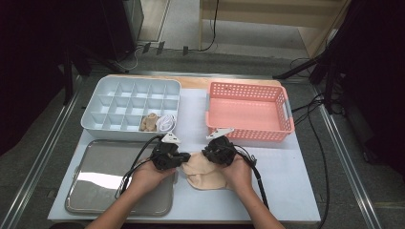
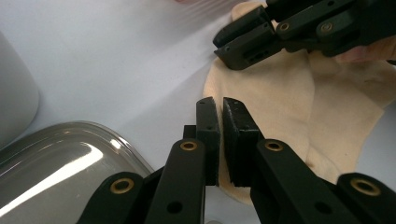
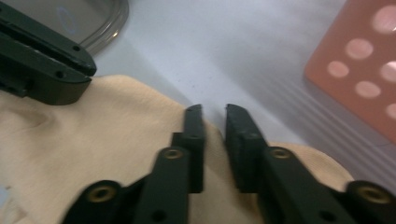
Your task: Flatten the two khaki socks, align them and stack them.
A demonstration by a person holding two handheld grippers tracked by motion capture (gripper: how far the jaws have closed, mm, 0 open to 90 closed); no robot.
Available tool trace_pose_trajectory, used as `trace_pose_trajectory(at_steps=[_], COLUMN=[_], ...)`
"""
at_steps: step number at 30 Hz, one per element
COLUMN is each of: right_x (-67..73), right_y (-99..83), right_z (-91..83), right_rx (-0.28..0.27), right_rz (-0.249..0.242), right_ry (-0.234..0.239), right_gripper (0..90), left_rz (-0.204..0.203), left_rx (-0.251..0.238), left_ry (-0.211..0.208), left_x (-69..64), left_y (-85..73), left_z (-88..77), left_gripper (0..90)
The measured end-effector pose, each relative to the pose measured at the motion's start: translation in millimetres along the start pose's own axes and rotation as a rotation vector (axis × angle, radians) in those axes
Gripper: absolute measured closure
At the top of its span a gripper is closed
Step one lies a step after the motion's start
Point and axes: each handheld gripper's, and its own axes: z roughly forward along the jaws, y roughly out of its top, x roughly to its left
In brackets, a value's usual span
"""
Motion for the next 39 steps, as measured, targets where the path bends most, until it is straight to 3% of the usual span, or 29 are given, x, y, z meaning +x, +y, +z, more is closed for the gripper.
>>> trace_pose_trajectory(at_steps=[6,10,16,20,27,31,39], right_x=[-5.5,-8.8,-9.6,-10.9,-21.4,-18.3,-9.0], right_y=[0.9,6.6,11.6,15.8,29.8,26.3,8.9], right_z=[-2.7,-14.5,-25.0,-29.8,-47.2,-47.7,-50.1], right_rx=[0.012,-0.037,-0.071,-0.091,-0.168,-0.159,-0.141], right_rz=[0.047,0.065,0.053,0.031,0.039,0.005,0.001], right_ry=[0.043,0.044,0.036,0.004,-0.023,-0.043,-0.029], right_gripper=[90.0,90.0,90.0,90.0,90.0,90.0,90.0], left_rz=[-0.007,-0.011,-0.020,-0.035,-0.049,-0.054,-0.039], left_rx=[-0.006,-0.022,-0.052,-0.092,-0.130,-0.132,-0.130], left_ry=[-0.003,-0.006,-0.005,-0.006,0.017,0.025,0.030], left_x=[1.3,2.5,3.9,5.7,8.3,10.0,7.7], left_y=[0.2,1.4,3.5,5.2,6.6,6.6,7.9], left_z=[-0.6,-2.7,-7.7,-13.1,-19.2,-19.5,-19.1], left_gripper=[85.1,84.3,84.0,73.0,67.9,66.9,66.5])
